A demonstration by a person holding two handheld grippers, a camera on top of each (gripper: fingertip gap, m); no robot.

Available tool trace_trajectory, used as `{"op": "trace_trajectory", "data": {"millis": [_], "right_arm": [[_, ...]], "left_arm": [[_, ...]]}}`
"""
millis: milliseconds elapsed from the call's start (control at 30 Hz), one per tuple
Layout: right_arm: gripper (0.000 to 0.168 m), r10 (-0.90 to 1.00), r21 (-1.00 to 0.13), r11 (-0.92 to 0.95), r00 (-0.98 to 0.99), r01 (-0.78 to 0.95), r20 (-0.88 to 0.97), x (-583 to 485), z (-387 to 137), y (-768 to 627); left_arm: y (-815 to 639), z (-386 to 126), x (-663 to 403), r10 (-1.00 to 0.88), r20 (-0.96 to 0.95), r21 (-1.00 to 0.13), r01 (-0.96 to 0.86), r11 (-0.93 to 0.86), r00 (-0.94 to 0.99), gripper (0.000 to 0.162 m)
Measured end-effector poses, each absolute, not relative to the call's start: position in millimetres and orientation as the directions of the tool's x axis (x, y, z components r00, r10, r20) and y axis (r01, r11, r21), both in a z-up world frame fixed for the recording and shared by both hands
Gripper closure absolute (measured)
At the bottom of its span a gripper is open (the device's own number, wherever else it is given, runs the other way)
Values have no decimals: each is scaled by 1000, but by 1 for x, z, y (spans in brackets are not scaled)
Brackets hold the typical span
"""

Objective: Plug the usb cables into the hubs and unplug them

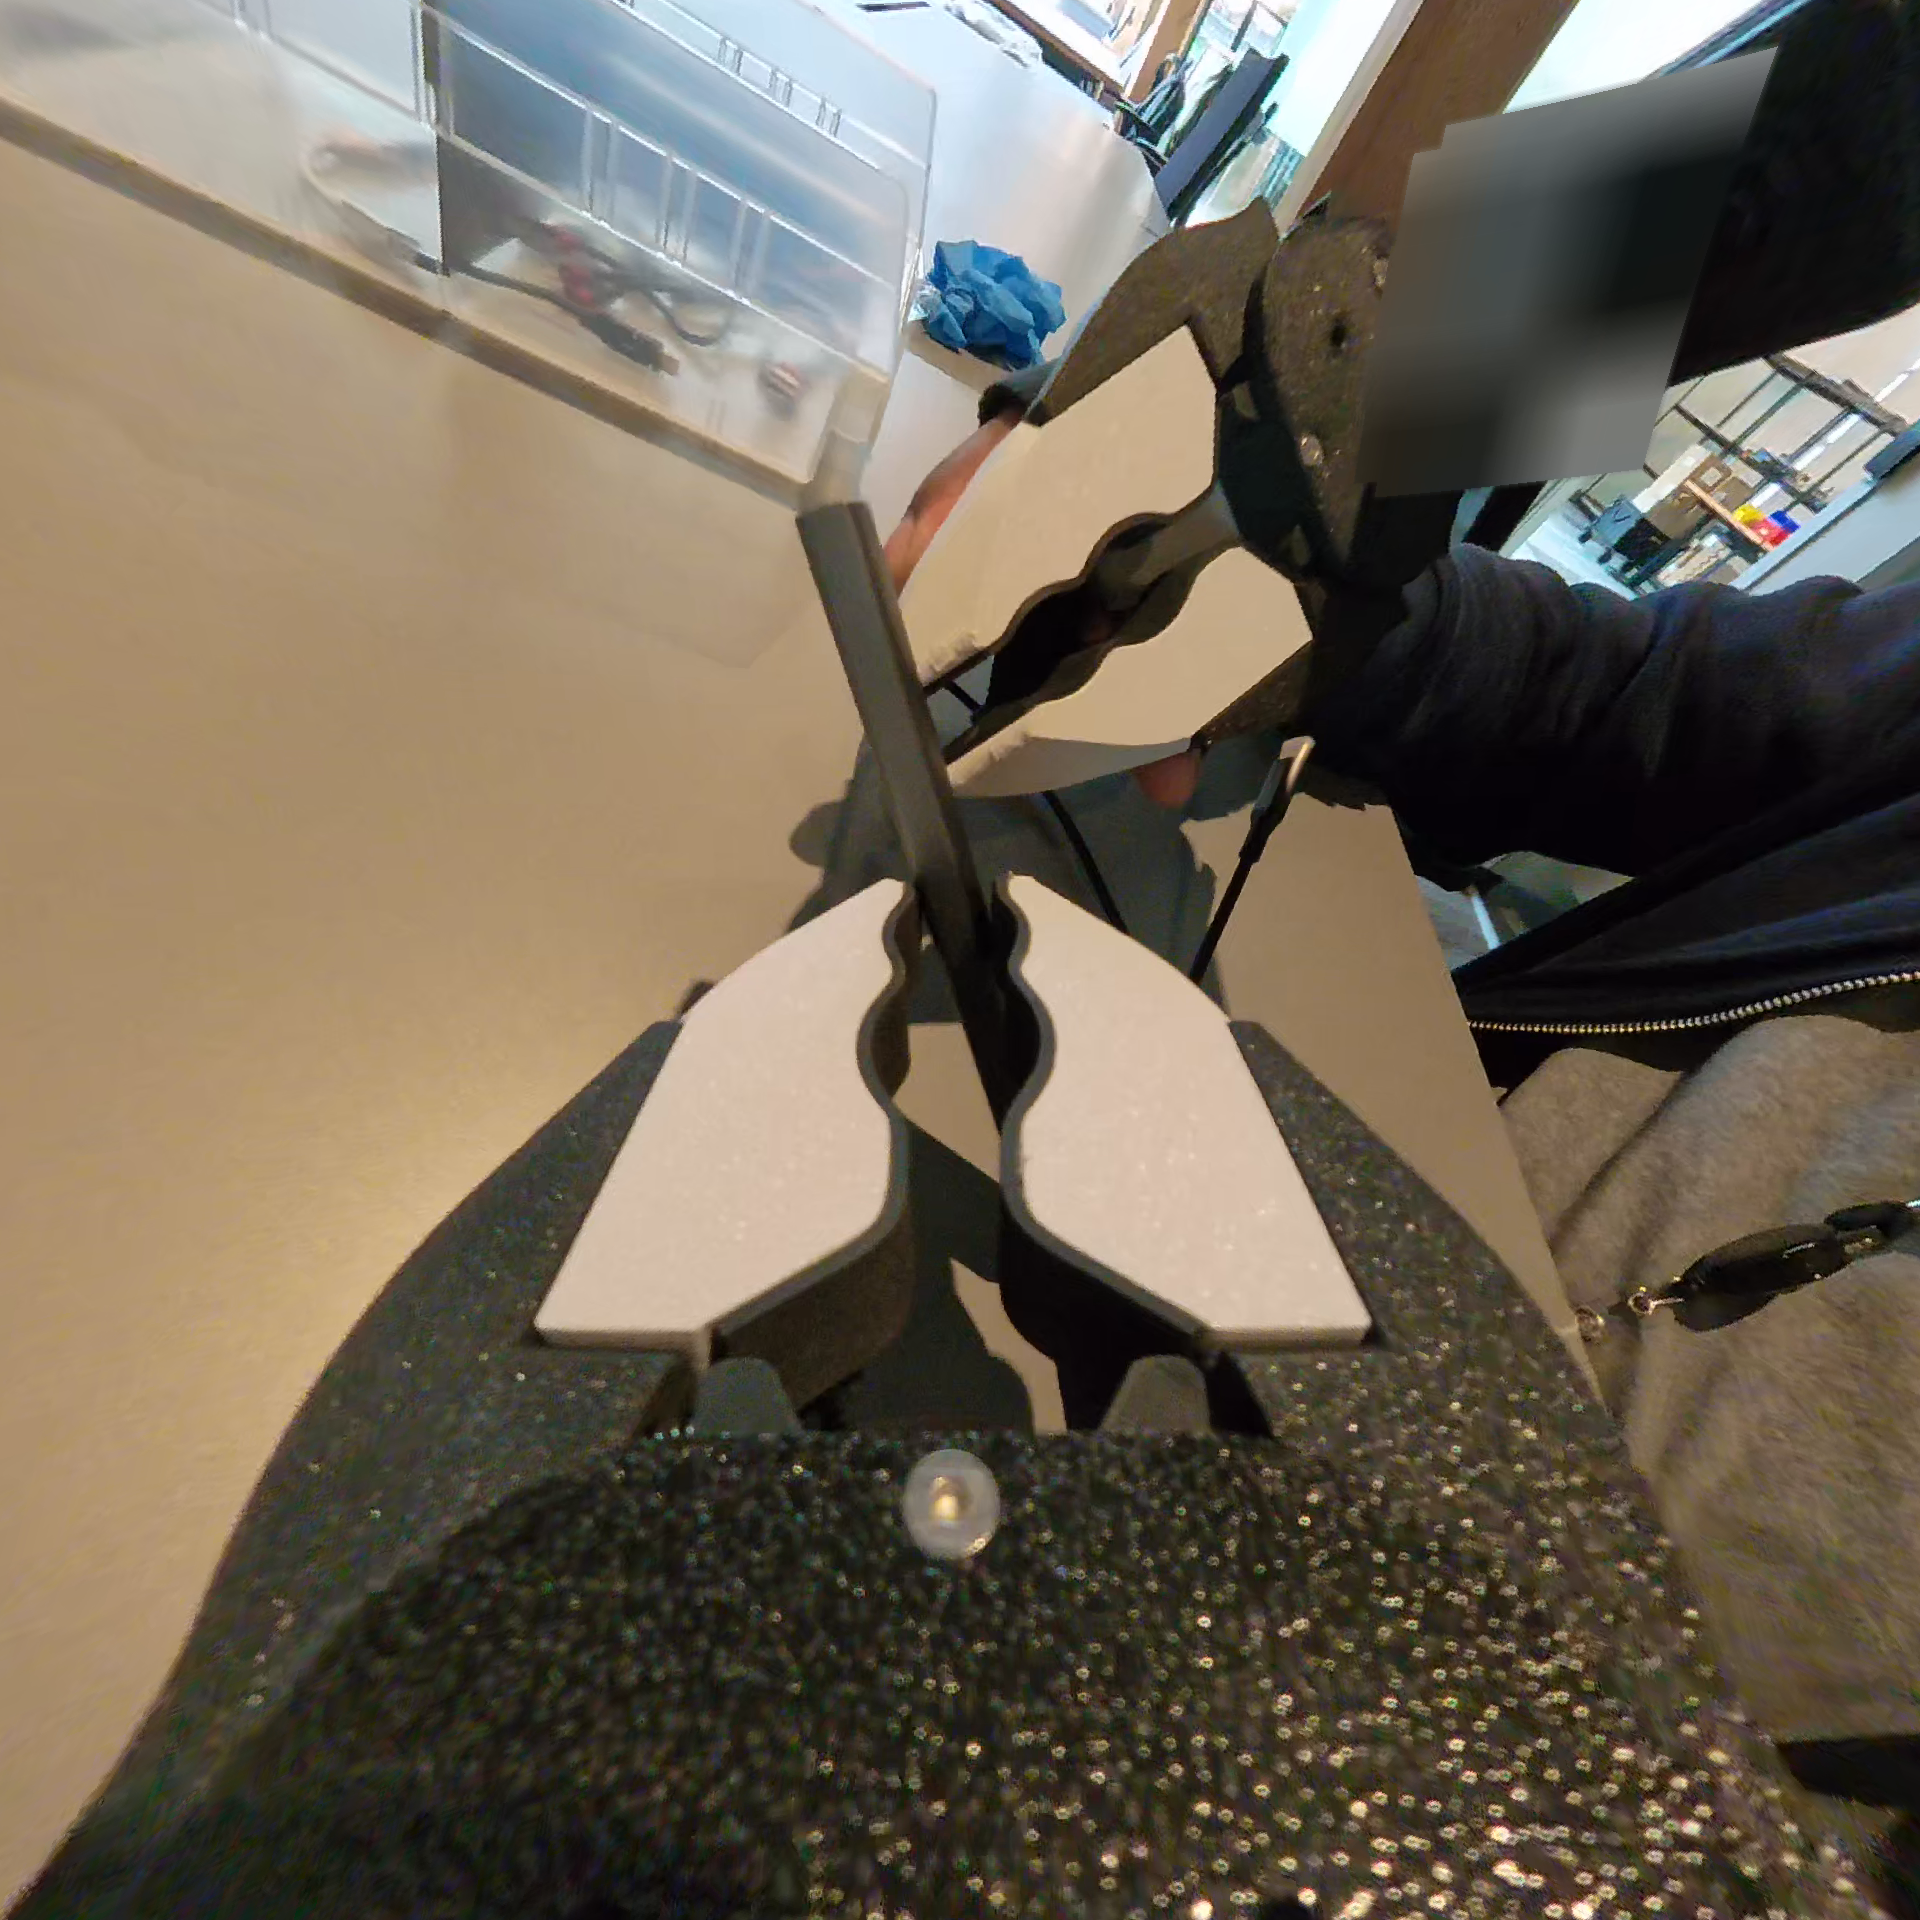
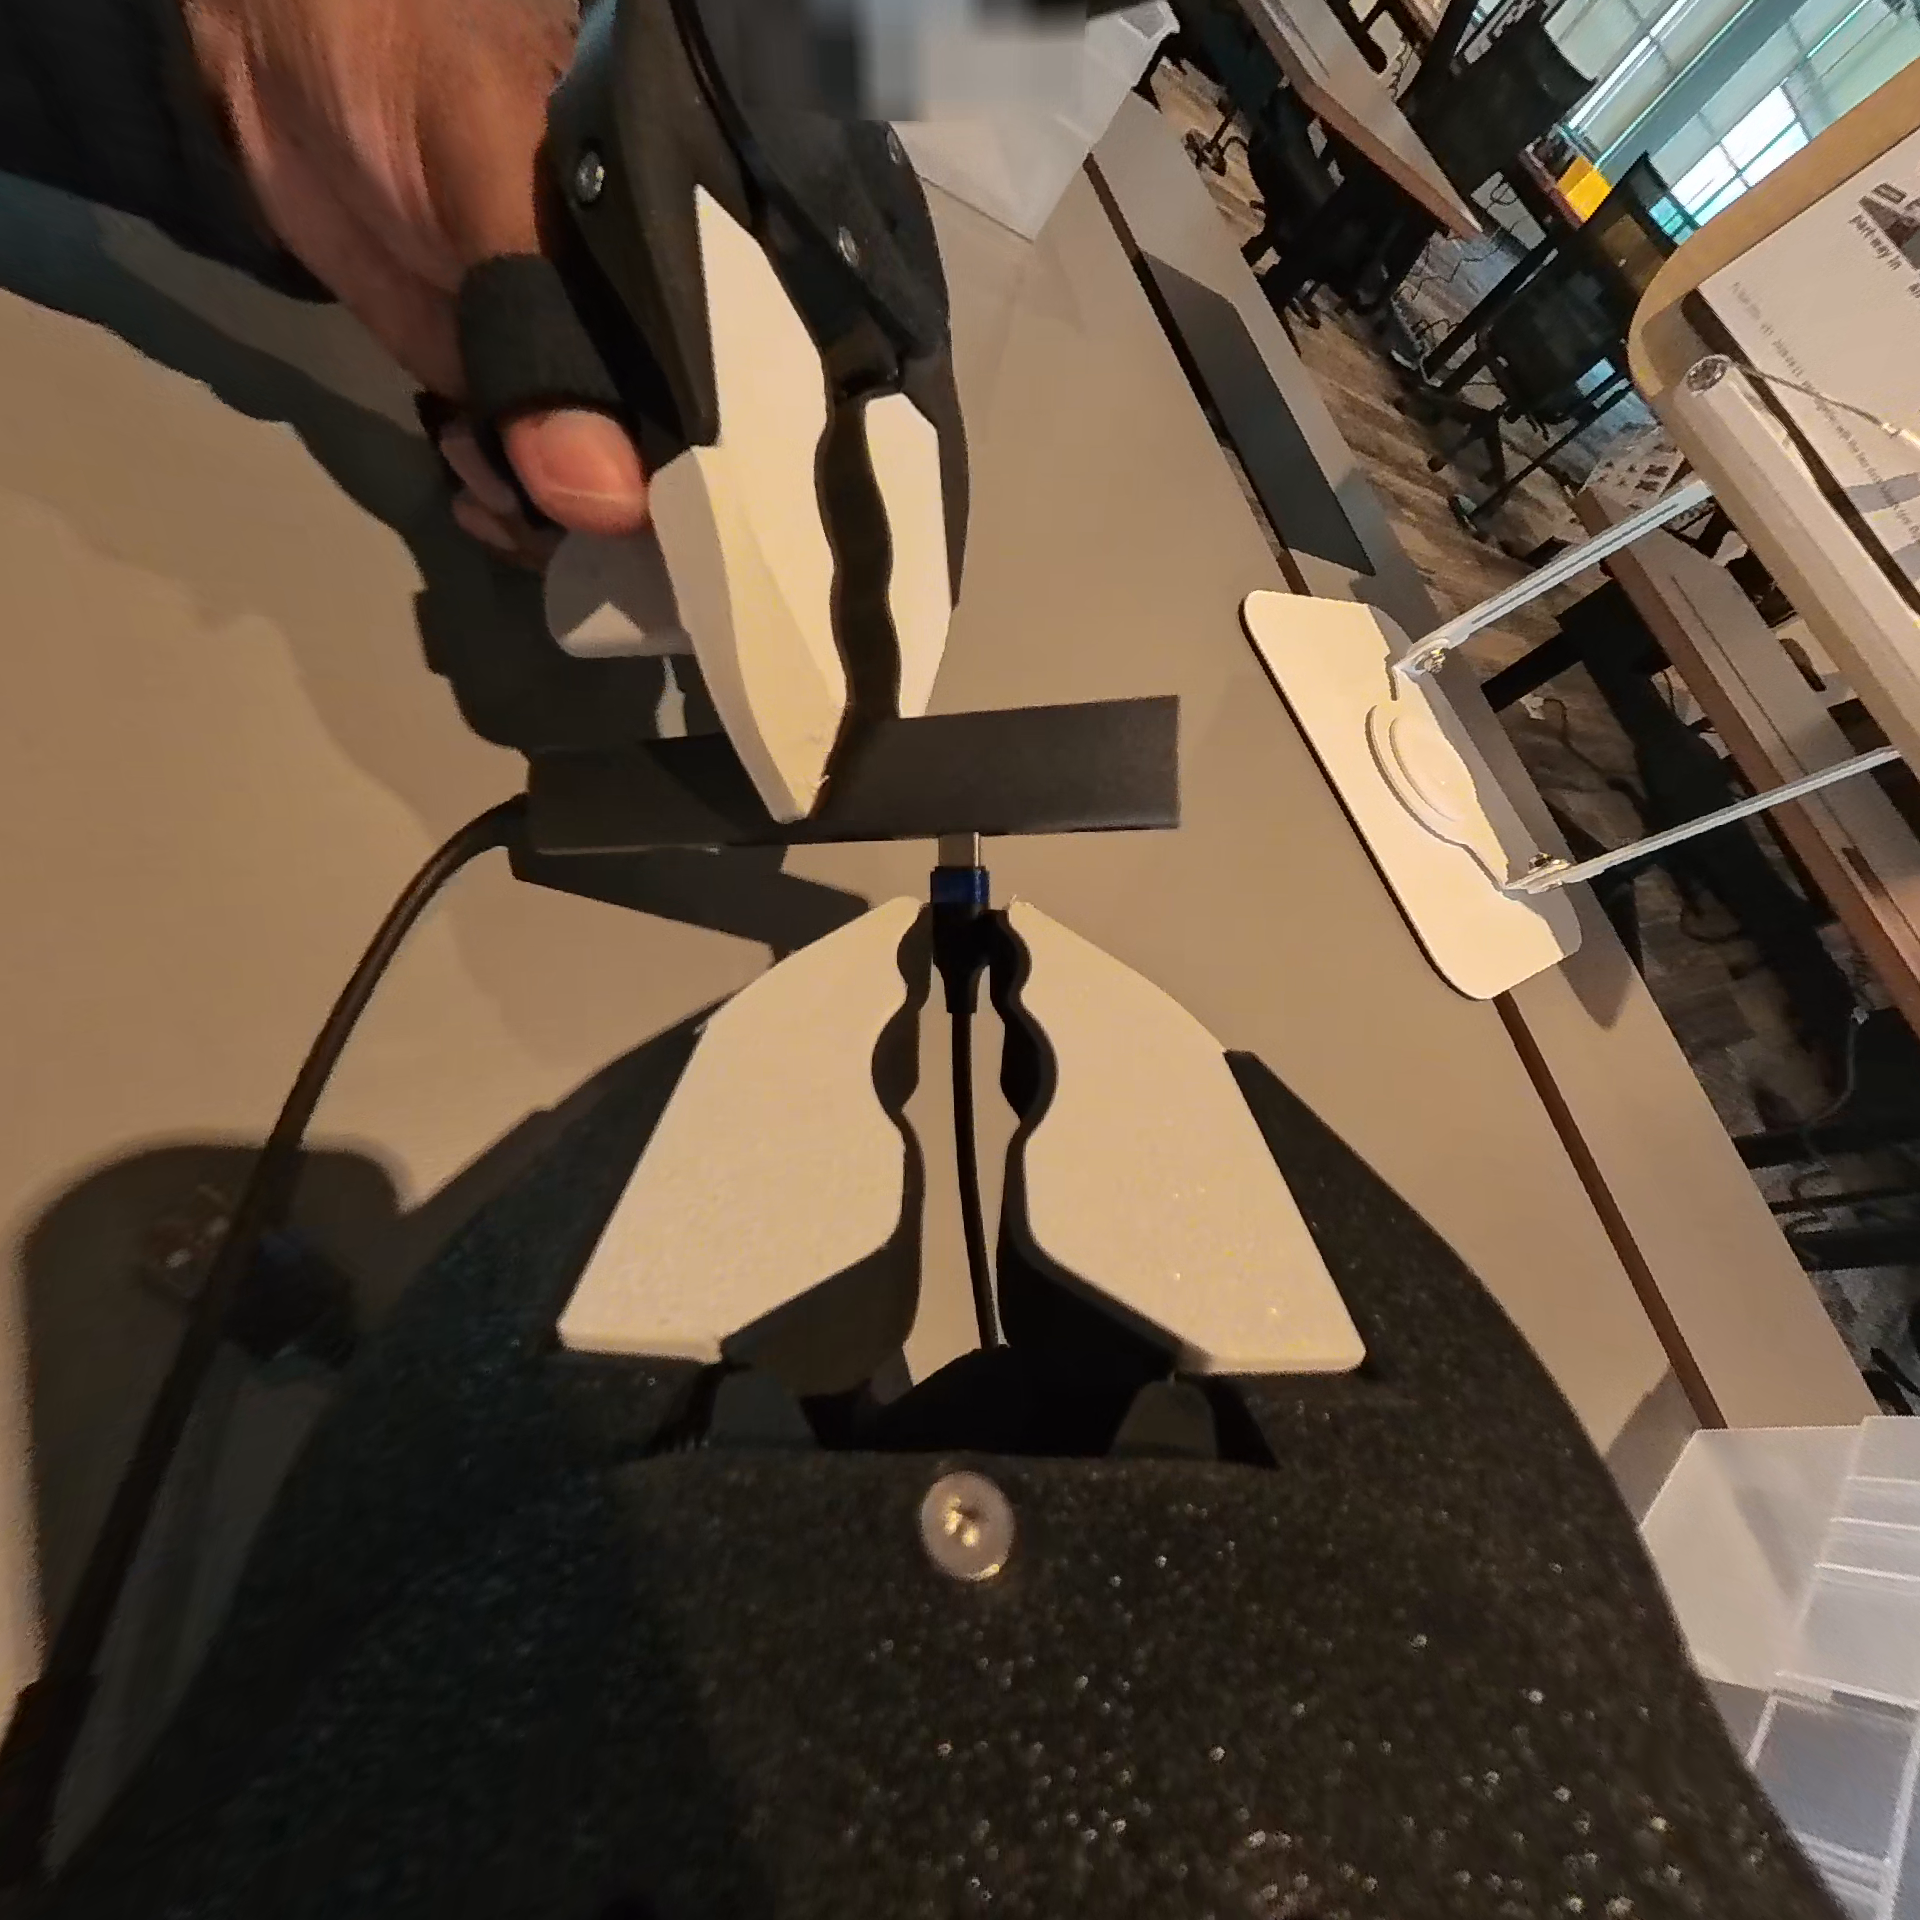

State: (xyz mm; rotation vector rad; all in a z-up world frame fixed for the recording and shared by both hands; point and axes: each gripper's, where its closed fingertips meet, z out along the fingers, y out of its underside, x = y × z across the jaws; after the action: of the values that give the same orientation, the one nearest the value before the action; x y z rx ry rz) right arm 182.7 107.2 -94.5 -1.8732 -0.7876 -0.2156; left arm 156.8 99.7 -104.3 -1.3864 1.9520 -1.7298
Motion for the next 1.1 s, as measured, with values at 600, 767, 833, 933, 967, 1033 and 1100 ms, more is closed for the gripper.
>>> {"op": "trace_trajectory", "data": {"millis": [600,767,833,933,967,1033,1100], "right_arm": [[158,458,-750,-194,735,632,500,172,-90,103],[158,472,-761,-193,739,619,481,168,-82,98],[158,472,-761,-194,739,619,481,166,-79,97],[158,477,-770,-195,744,608,468,164,-74,94],[159,477,-771,-194,745,607,467,163,-73,94],[159,479,-770,-189,742,609,469,161,-71,93],[158,480,-770,-192,743,608,467,161,-70,91]], "left_arm": [[94,-98,152,-666,464,-850,-504,-151,-583,150],[88,-88,149,-631,421,-886,-444,-134,-651,152],[87,-85,148,-615,422,-890,-433,-142,-666,152],[85,-81,146,-592,411,-901,-410,-145,-693,153],[84,-80,145,-586,408,-903,-404,-146,-701,153],[83,-77,144,-571,402,-908,-392,-148,-715,153],[83,-76,143,-561,399,-911,-385,-151,-725,153]]}}
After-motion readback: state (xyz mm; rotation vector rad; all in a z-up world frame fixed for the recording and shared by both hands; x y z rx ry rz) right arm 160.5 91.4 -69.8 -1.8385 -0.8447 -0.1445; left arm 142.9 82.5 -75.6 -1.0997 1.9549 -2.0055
